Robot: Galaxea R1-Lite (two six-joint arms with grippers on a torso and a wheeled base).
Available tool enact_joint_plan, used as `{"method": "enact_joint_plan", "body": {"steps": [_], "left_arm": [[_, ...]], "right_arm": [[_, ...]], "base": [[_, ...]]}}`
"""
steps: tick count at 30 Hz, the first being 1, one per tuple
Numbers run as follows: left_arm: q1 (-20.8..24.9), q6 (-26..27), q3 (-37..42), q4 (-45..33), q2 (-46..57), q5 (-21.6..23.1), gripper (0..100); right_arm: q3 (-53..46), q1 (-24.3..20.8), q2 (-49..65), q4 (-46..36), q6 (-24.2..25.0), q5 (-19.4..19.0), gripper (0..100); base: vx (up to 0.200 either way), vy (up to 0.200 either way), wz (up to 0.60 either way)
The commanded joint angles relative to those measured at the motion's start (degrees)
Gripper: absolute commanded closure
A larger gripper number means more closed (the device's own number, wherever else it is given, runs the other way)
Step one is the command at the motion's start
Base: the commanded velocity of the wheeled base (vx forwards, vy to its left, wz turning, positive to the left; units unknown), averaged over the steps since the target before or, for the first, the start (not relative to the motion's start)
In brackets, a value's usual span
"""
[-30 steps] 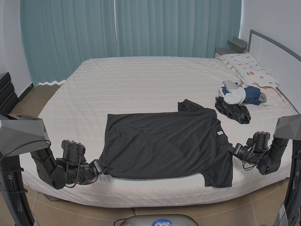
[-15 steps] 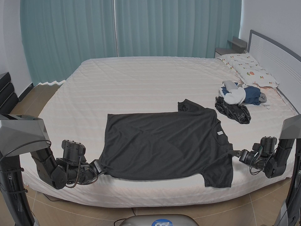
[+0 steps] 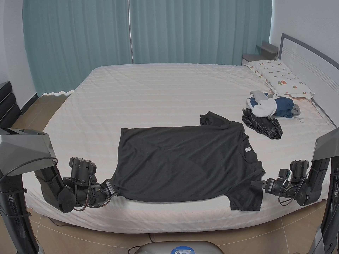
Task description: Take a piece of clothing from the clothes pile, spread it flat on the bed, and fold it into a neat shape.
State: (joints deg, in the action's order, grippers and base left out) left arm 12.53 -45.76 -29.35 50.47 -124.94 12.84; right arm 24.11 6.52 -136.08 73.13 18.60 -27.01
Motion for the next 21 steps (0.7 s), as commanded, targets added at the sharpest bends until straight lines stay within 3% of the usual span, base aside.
{"method": "enact_joint_plan", "body": {"steps": [1,15,16,21], "left_arm": [[-0.1,0.0,-0.1,0.1,0.0,0.0,100],[-0.1,0.0,-0.1,0.1,0.0,0.0,100],[0.0,0.0,-0.1,0.0,0.0,0.0,100],[-0.1,0.0,0.0,0.0,0.0,0.0,100]], "right_arm": [[1.2,-0.9,-2.5,0.0,0.0,-0.1,0],[2.3,-1.1,-3.7,-0.1,0.0,-1.7,0],[2.3,-1.1,-3.9,0.0,0.0,-1.7,100],[0.6,0.2,-3.2,1.6,0.0,-2.3,100]], "base": [[0.0,0.0,0.0],[0.0,0.0,0.0],[0.0,0.0,0.0],[0.0,0.0,0.0]]}}
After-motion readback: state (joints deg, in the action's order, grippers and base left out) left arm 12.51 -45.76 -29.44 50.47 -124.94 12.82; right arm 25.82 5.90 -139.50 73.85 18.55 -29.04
